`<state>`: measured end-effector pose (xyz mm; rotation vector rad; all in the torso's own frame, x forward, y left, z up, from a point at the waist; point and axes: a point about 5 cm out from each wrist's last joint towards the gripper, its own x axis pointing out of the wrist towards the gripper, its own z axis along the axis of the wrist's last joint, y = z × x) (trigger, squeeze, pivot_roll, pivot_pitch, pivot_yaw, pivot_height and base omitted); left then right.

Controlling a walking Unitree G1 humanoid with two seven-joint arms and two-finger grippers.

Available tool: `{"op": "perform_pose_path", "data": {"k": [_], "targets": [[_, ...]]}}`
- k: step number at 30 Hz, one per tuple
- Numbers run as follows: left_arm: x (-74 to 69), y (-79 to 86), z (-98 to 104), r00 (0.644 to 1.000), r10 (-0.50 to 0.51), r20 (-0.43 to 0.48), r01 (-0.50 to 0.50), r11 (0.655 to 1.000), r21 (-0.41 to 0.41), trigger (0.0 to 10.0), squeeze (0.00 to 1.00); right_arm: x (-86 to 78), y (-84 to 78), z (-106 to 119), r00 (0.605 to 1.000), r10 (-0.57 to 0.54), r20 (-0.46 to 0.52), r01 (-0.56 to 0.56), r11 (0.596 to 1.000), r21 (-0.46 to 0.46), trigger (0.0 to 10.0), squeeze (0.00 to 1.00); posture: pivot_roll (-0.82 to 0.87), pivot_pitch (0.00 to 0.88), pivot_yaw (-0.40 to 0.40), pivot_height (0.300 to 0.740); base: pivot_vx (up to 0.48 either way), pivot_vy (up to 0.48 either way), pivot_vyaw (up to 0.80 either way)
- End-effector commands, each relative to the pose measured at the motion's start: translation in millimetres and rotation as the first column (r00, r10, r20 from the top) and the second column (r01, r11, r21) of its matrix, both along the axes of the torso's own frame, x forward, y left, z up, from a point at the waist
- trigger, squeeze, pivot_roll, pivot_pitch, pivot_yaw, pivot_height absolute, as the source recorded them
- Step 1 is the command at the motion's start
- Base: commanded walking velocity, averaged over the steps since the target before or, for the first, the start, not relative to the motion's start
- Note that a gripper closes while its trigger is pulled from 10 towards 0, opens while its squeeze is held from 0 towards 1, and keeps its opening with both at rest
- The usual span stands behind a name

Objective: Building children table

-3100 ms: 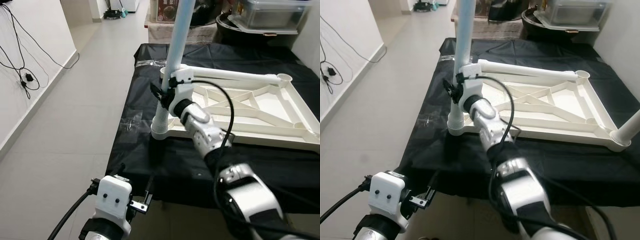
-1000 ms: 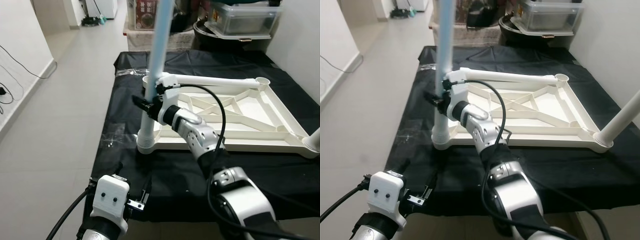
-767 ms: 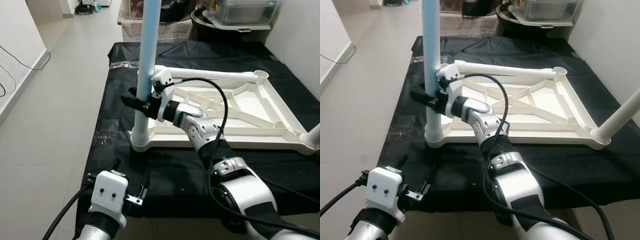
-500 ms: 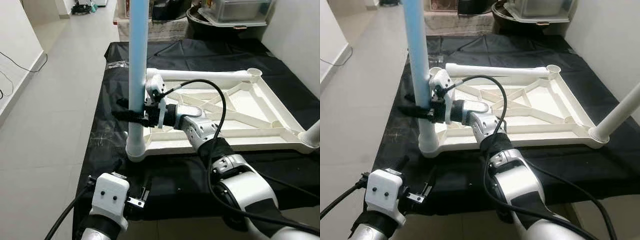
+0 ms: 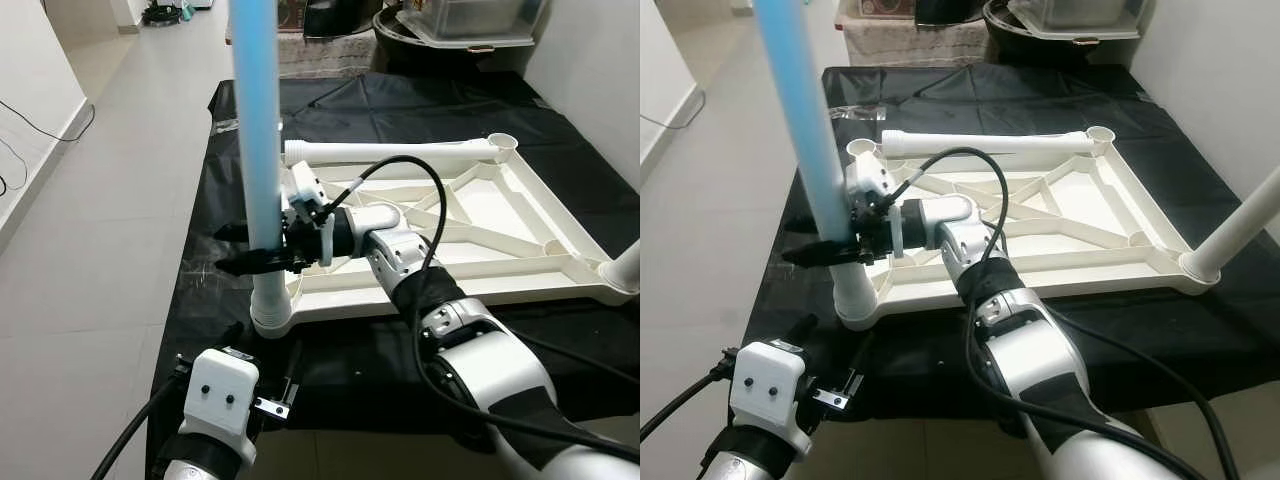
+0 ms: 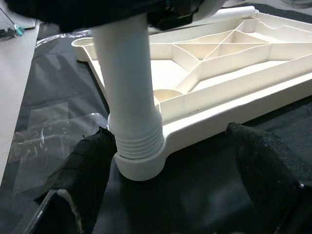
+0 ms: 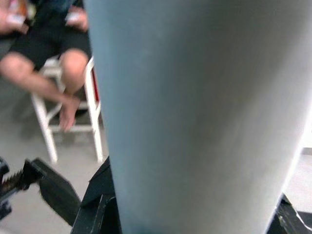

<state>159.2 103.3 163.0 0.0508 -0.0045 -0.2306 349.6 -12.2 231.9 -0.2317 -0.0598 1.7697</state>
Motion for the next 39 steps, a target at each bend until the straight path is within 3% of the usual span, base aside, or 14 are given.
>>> {"op": "perform_pose_path", "data": {"k": [1,4,7,8,11,15,28,31,39], "targets": [[-1.9,0.0,0.2,1.0,0.003,-0.005,-0.003,1.0,0.01,10.0,0.0,-9.0,-6.0,-55.0,0.991,0.003,-0.134,-0.032,0.978,-0.208,10.0,0.0,0.14,0.187,-0.048,0.74,0.0,0.0,0.0],[-1.8,-0.3,0.4,1.0,0.003,-0.004,-0.003,1.0,0.009,10.0,0.0,-8.4,-5.2,-55.4,0.991,-0.004,-0.133,-0.027,0.973,-0.228,10.0,0.0,0.14,0.187,-0.048,0.74,0.0,0.0,0.0],[-1.1,-0.9,0.4,1.0,0.002,-0.002,-0.002,1.0,0.01,10.0,0.0,-3.5,-1.3,-56.3,0.989,-0.098,-0.114,0.068,0.967,-0.244,10.0,0.0,0.13,0.177,-0.051,0.74,0.0,0.0,0.0],[-1.0,-1.2,0.3,1.0,0.003,-0.001,-0.003,1.0,0.011,10.0,0.0,0.8,0.7,-55.8,0.976,-0.179,-0.123,0.146,0.96,-0.237,10.0,0.0,0.13,0.173,-0.051,0.74,0.0,0.0,0.0],[-1.0,-1.1,0.0,1.0,0.004,-0.001,-0.004,1.0,0.011,10.0,0.0,5.2,1.6,-54.2,0.955,-0.257,-0.15,0.223,0.952,-0.211,10.0,0.0,0.13,0.173,-0.051,0.74,0.0,0.0,0.0],[-0.6,-0.6,-0.8,1.0,0.005,-0.002,-0.005,1.0,0.012,10.0,0.0,6.9,-0.6,-53.3,0.942,-0.282,-0.181,0.254,0.953,-0.164,10.0,0.0,0.13,0.167,-0.049,0.74,0.0,0.0,0.0],[1.5,-0.3,-0.4,1.0,0.006,0.002,-0.006,1.0,0.016,10.0,0.0,6.4,-8.0,-68.2,0.912,-0.352,-0.212,0.327,0.934,-0.142,10.0,0.0,0.13,0.171,-0.048,0.74,0.0,0.0,0.0],[2.3,0.2,-0.1,1.0,0.005,0.004,-0.005,1.0,0.019,10.0,0.0,12.5,-6.9,-63.7,0.859,-0.455,-0.237,0.449,0.89,-0.08,10.0,0.0,0.13,0.174,-0.045,0.74,0.0,0.0,0.0],[4.2,0.4,-1.0,1.0,0.002,0.005,-0.002,1.0,0.018,10.0,0.0,17.7,-11.3,-61.3,0.793,-0.582,-0.181,0.592,0.806,0.005,10.0,0.0,0.12,0.171,-0.042,0.74,0.0,0.0,0.0]]}}
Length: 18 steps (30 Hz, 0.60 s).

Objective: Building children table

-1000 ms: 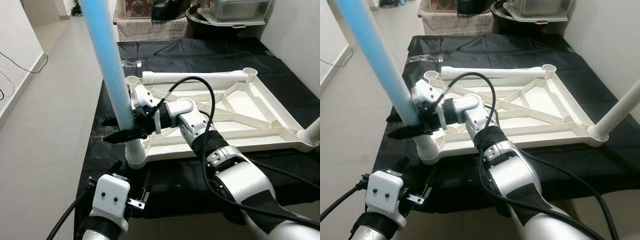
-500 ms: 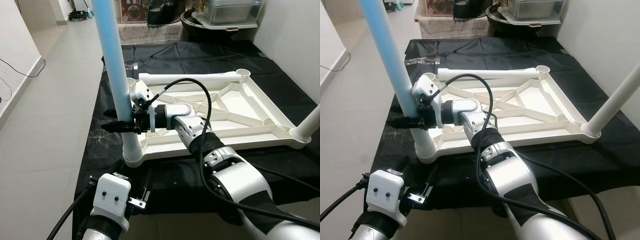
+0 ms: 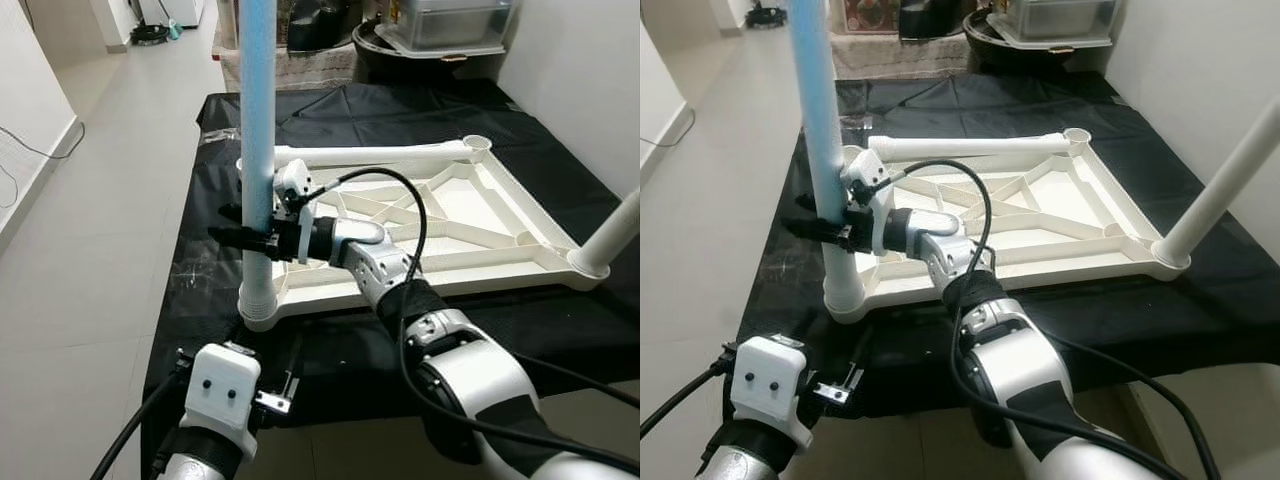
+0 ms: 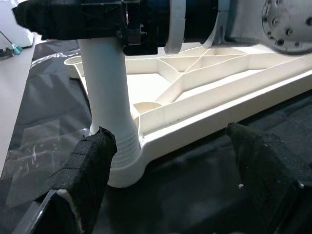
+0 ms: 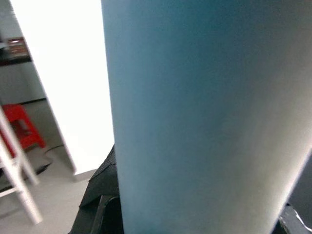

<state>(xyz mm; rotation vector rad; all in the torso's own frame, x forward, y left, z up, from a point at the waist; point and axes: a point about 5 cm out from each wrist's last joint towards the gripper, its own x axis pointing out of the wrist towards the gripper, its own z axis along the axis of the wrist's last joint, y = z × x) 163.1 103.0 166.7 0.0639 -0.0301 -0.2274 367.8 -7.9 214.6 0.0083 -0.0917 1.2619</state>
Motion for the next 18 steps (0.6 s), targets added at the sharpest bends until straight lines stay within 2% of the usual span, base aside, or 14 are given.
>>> {"op": "perform_pose_path", "data": {"k": [1,3,9,18], "targets": [[0.5,0.8,-4.8,1.0,-0.001,-0.022,0.001,1.0,0.009,10.0,0.0,-1.5,-15.9,-44.2,0.99,-0.115,-0.086,0.103,0.986,-0.129,10.0,0.0,0.12,0.171,-0.042,0.74,0.0,0.0,0.0],[0.5,0.8,-4.8,1.0,-0.001,-0.021,0.001,1.0,0.009,10.0,0.0,-2.2,-16.1,-44.4,0.991,-0.111,-0.077,0.1,0.987,-0.128,10.0,0.0,0.12,0.171,-0.042,0.74,0.0,0.0,0.0],[0.7,1.4,-5.1,1.0,-0.002,-0.023,0.002,1.0,0.009,10.0,0.0,-14.6,-9.7,-48.9,0.999,0.011,-0.052,-0.019,0.987,-0.16,10.0,0.0,0.11,0.172,-0.04,0.74,0.0,0.0,0.0],[1.5,1.2,-4.9,1.0,0.0,-0.02,0.0,1.0,0.008,10.0,0.0,-10.4,-1.4,-50.5,0.996,-0.078,-0.048,0.064,0.969,-0.239,10.0,0.0,0.11,0.173,-0.043,0.74,0.0,0.0,0.0]]}}
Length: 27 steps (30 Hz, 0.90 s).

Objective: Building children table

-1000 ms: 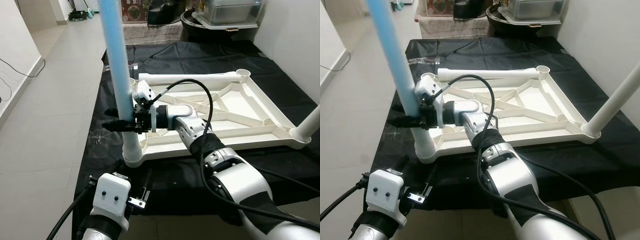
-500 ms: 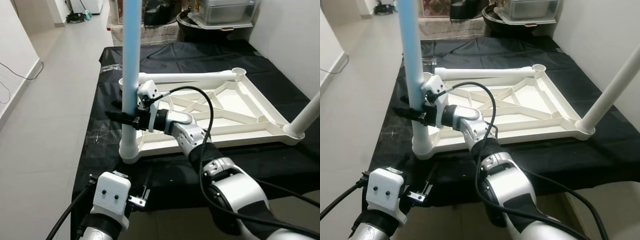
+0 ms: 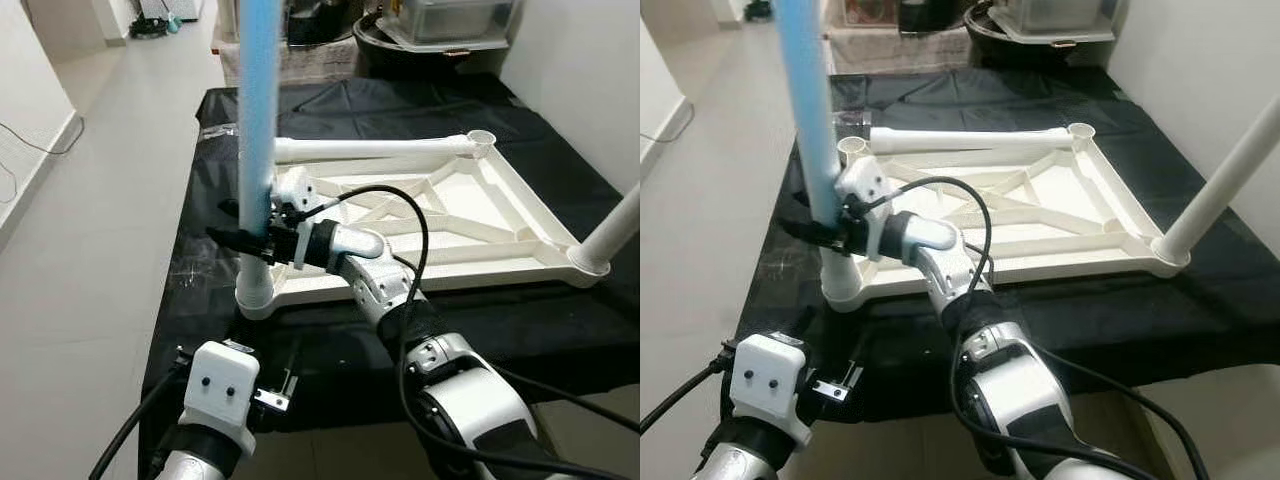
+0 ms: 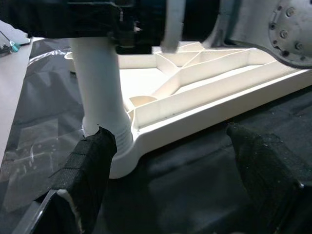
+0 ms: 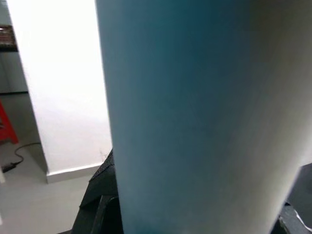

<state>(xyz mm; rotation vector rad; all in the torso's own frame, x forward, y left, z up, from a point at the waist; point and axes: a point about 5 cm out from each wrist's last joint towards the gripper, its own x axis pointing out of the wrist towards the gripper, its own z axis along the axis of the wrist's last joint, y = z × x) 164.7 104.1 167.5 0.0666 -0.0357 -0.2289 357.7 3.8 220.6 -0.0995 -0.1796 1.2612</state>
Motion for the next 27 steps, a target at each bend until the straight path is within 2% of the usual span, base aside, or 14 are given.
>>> {"op": "perform_pose_path", "data": {"k": [1,5,13,19,20,21,23,24,25,27], "targets": [[0.0,0.0,-5.7,1.0,0.002,-0.026,-0.002,1.0,0.005,10.0,0.0,1.0,-12.5,-57.2,0.976,-0.127,-0.175,0.087,0.971,-0.221,10.0,0.0,0.11,0.173,-0.043,0.74,0.0,0.0,0.0],[-0.3,0.2,-6.0,1.0,0.003,-0.026,-0.003,1.0,0.006,10.0,0.0,6.1,-11.3,-59.5,0.955,-0.235,-0.182,0.179,0.943,-0.28,10.0,0.0,0.11,0.174,-0.043,0.74,0.0,0.0,0.0],[0.1,0.4,-6.1,1.0,0.005,-0.026,-0.005,1.0,0.007,10.0,0.0,5.1,-7.3,-65.3,0.939,-0.279,-0.201,0.202,0.92,-0.336,10.0,0.0,0.11,0.174,-0.048,0.74,0.0,0.0,0.0],[0.5,0.1,-6.1,1.0,0.007,-0.025,-0.007,1.0,0.006,10.0,0.0,6.3,-4.3,-64.8,0.909,-0.335,-0.25,0.26,0.922,-0.287,10.0,0.0,0.11,0.174,-0.048,0.74,0.0,0.0,0.0],[0.4,0.5,-6.2,1.0,0.008,-0.025,-0.008,1.0,0.007,10.0,0.0,9.0,-5.8,-62.9,0.887,-0.375,-0.269,0.307,0.915,-0.263,10.0,0.0,0.11,0.174,-0.048,0.74,0.0,0.0,0.0],[0.4,0.5,-6.2,1.0,0.008,-0.025,-0.008,1.0,0.007,10.0,0.0,9.0,-5.8,-62.9,0.887,-0.375,-0.269,0.307,0.915,-0.263,10.0,0.0,0.11,0.174,-0.048,0.74,0.0,0.0,0.0],[0.3,1.2,-6.4,1.0,0.011,-0.025,-0.011,1.0,0.008,10.0,0.0,15.6,-13.1,-59.9,0.834,-0.476,-0.28,0.42,0.876,-0.238,10.0,0.0,0.11,0.174,-0.048,0.74,0.0,0.0,0.0],[0.3,1.4,-6.5,1.0,0.011,-0.025,-0.011,1.0,0.009,10.0,0.0,17.6,-15.8,-59.4,0.814,-0.507,-0.283,0.454,0.86,-0.234,10.0,0.0,0.11,0.174,-0.048,0.74,0.0,0.0,0.0],[0.3,1.4,-6.5,1.0,0.011,-0.025,-0.011,1.0,0.009,10.0,0.0,17.6,-15.8,-59.4,0.814,-0.507,-0.283,0.454,0.86,-0.234,10.0,0.0,0.11,0.174,-0.048,0.74,0.0,0.0,0.0],[0.9,1.6,-6.4,1.0,0.011,-0.024,-0.011,1.0,0.01,10.0,0.0,21.8,-21.6,-57.2,0.767,-0.58,-0.272,0.536,0.814,-0.224,10.0,0.0,0.11,0.174,-0.05,0.74,0.0,0.0,0.0]]}}
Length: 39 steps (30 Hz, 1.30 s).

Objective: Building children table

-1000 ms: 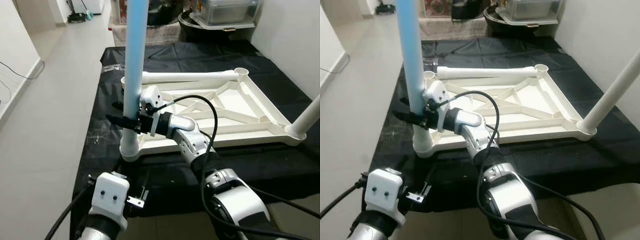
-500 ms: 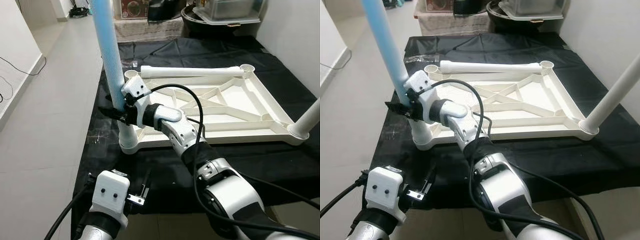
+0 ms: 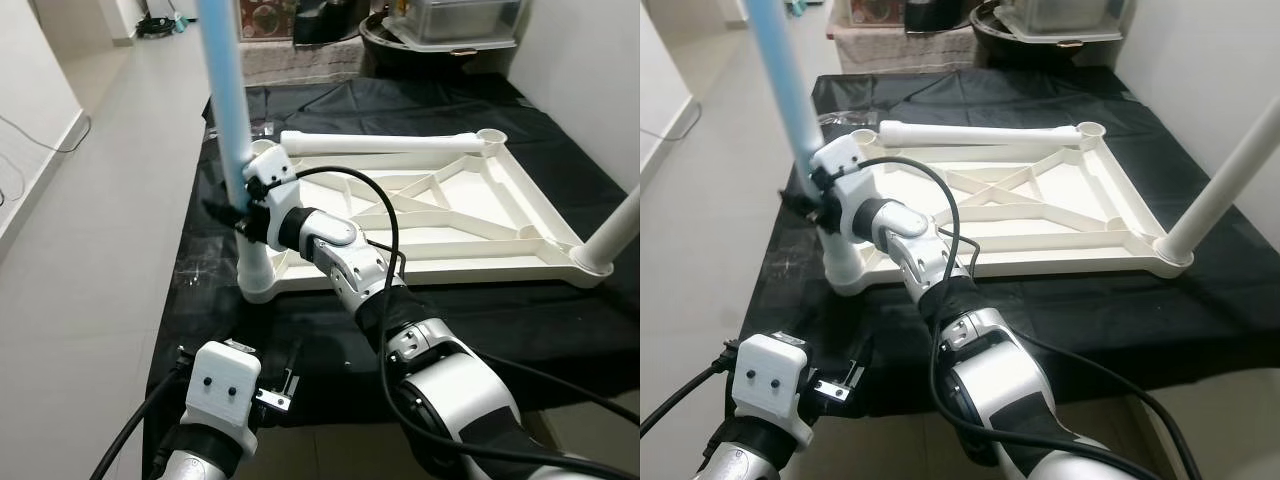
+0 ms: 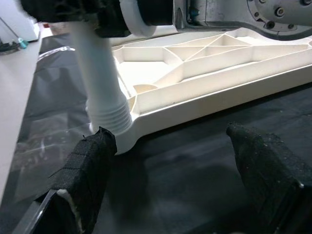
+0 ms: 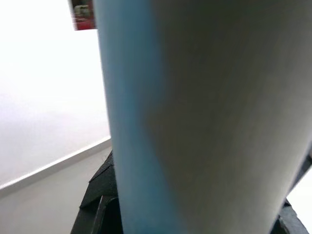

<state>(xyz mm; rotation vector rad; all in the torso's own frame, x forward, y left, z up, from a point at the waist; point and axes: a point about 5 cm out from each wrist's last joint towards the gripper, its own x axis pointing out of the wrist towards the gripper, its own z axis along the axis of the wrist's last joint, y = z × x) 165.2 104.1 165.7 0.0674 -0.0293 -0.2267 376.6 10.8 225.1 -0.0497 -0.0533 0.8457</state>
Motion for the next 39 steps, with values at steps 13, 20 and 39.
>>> {"op": "perform_pose_path", "data": {"k": [13,20,39], "targets": [[1.5,2.5,-4.9,1.0,0.013,-0.015,-0.013,1.0,0.01,10.0,0.0,1.5,-35.7,-61.9,0.901,-0.41,-0.139,0.399,0.911,-0.101,10.0,0.0,0.11,0.173,-0.048,0.74,0.0,0.0,0.0],[1.8,2.7,-5.1,1.0,0.014,-0.015,-0.013,1.0,0.012,10.0,0.0,1.6,-44.1,-62.4,0.802,-0.588,-0.108,0.579,0.809,-0.107,10.0,0.0,0.11,0.173,-0.048,0.74,0.0,0.0,0.0],[5.2,1.8,-6.2,1.0,0.001,-0.009,-0.001,1.0,0.015,10.0,0.0,-17.8,-71.0,-73.8,0.117,-0.955,-0.272,0.966,0.173,-0.19,10.0,0.0,0.11,0.143,-0.042,0.74,0.0,0.0,0.0]]}}
